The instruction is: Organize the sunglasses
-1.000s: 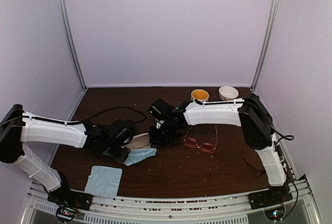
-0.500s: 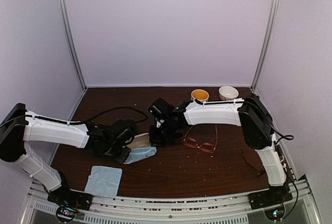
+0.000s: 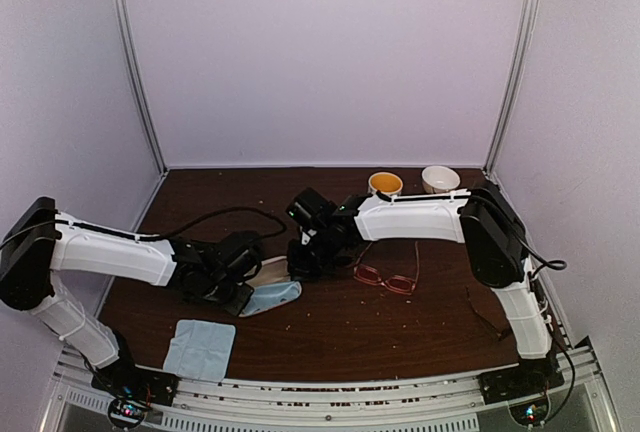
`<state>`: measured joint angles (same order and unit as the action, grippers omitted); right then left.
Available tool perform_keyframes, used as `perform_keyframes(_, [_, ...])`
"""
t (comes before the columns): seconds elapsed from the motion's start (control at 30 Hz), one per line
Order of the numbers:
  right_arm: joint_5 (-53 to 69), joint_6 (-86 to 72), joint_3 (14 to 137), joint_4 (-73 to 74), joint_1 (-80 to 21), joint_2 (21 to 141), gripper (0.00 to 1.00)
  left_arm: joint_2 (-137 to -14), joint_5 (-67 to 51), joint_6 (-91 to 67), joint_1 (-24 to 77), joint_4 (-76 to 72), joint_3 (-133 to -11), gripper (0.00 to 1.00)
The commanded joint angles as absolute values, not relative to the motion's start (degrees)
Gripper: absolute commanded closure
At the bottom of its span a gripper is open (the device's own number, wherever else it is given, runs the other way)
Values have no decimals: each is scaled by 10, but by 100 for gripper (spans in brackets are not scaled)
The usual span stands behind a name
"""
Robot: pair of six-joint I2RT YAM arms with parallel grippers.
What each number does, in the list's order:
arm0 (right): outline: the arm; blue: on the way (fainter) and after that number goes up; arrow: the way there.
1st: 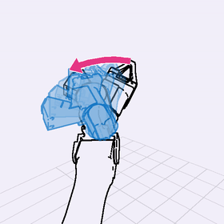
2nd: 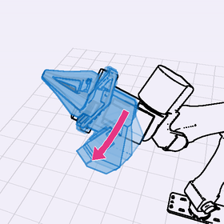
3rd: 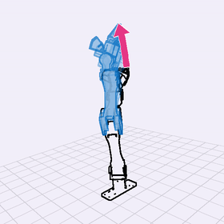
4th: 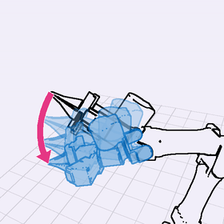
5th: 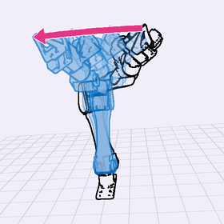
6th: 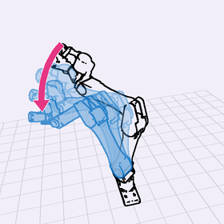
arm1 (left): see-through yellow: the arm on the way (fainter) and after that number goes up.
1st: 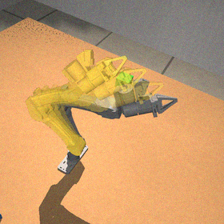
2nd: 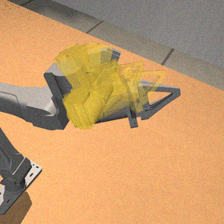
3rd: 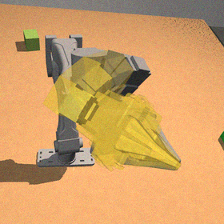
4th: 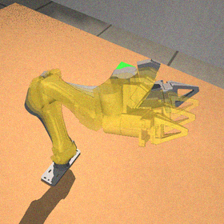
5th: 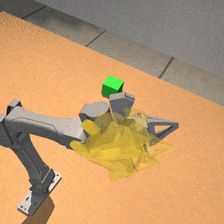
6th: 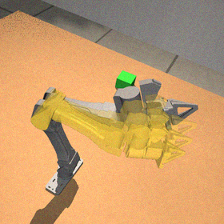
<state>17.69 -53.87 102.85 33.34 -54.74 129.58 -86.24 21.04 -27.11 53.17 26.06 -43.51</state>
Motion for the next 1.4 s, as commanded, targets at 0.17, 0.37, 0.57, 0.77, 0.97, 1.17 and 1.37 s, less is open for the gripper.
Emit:
perform_keyframes(0.17, [173,-528,1020,318,-543,1299,97,-866,222,-265,526,250,-436,100])
perform_keyframes(0.37, [177,-529,999,292,-544,1286,88,-856,218,-264,526,253,-435,94])
perform_keyframes(0.57, [176,-528,992,287,-544,1273,83,-835,219,-264,526,265,-436,83])
perform_keyframes(0.77, [176,-525,963,259,-545,1248,76,-800,218,-272,527,268,-426,72])
perform_keyframes(0.97, [163,-511,928,241,-547,1211,59,-764,216,-274,528,274,-420,63])
perform_keyframes(1.17, [136,-494,903,252,-548,1172,46,-722,211,-276,527,288,-423,51])
perform_keyframes(1.37, [110,-478,864,263,-549,1123,43,-686,207,-274,527,300,-428,45])
